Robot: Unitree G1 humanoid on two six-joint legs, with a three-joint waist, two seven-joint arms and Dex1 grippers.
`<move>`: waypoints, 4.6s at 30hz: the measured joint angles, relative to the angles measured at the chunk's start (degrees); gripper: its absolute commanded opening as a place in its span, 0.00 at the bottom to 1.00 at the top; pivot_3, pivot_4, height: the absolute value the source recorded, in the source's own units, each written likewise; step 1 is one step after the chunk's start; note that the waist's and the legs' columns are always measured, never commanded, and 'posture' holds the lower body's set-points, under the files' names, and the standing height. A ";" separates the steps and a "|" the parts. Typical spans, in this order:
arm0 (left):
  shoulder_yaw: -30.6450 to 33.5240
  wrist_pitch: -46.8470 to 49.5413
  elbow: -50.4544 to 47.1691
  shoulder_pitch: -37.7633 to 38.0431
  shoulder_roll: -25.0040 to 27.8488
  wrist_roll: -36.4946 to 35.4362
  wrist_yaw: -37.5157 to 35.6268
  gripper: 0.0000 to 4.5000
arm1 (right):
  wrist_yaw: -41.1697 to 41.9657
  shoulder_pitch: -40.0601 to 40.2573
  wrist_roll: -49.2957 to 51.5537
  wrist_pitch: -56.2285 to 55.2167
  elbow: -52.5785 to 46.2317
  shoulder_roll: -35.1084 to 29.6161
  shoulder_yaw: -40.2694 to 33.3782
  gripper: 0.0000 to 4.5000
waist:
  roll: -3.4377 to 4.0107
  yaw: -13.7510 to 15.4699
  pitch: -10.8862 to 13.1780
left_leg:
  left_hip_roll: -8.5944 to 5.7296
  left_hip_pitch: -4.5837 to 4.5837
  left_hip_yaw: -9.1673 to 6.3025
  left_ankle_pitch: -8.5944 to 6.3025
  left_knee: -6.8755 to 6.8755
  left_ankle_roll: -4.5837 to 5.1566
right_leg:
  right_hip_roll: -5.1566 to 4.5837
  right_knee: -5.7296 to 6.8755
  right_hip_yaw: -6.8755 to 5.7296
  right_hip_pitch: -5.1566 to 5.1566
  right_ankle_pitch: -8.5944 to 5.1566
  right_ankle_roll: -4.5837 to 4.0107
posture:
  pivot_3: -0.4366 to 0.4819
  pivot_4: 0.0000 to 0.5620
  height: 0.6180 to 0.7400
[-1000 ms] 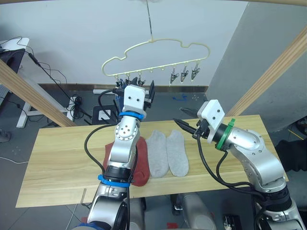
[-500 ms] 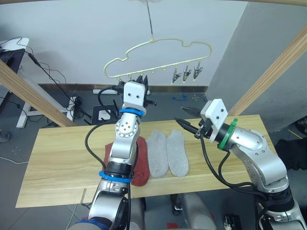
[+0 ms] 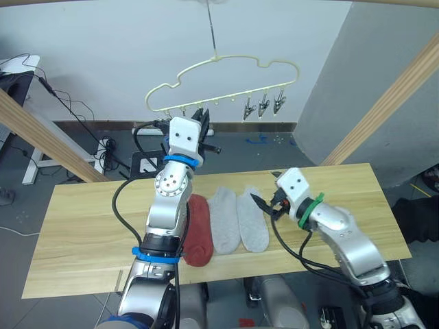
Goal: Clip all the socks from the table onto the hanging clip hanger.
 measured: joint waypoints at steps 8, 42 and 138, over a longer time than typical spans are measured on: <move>0.64 3.61 -2.10 0.32 1.73 -2.07 -3.17 0.03 | -6.41 -3.32 -4.83 -9.41 19.71 9.11 1.84 1.00 | 0.00 0.36 0.00 | 0.00 -0.05 0.00 0.08 0.00 -0.15 | 0.00 -0.04 0.11 -0.08 0.00 0.00 | 0.32 0.54 1.00; 4.54 20.11 -7.74 -0.76 2.33 -16.23 -9.21 0.03 | -0.94 -18.45 -10.55 -10.40 15.74 9.44 5.00 0.00 | 0.00 0.43 -0.01 | 0.01 -0.10 -0.03 0.10 0.01 -0.18 | 0.02 0.06 0.10 -0.16 0.00 0.00 | 0.30 0.52 1.00; 3.19 27.17 -27.07 12.12 25.23 -26.76 -31.73 0.73 | -6.80 -24.68 5.76 10.52 1.86 17.00 -13.85 0.52 | 0.01 0.46 0.00 | 0.04 -0.29 0.04 0.02 -0.02 -0.04 | 0.00 0.25 0.23 -0.60 0.06 -0.11 | 0.34 0.51 1.00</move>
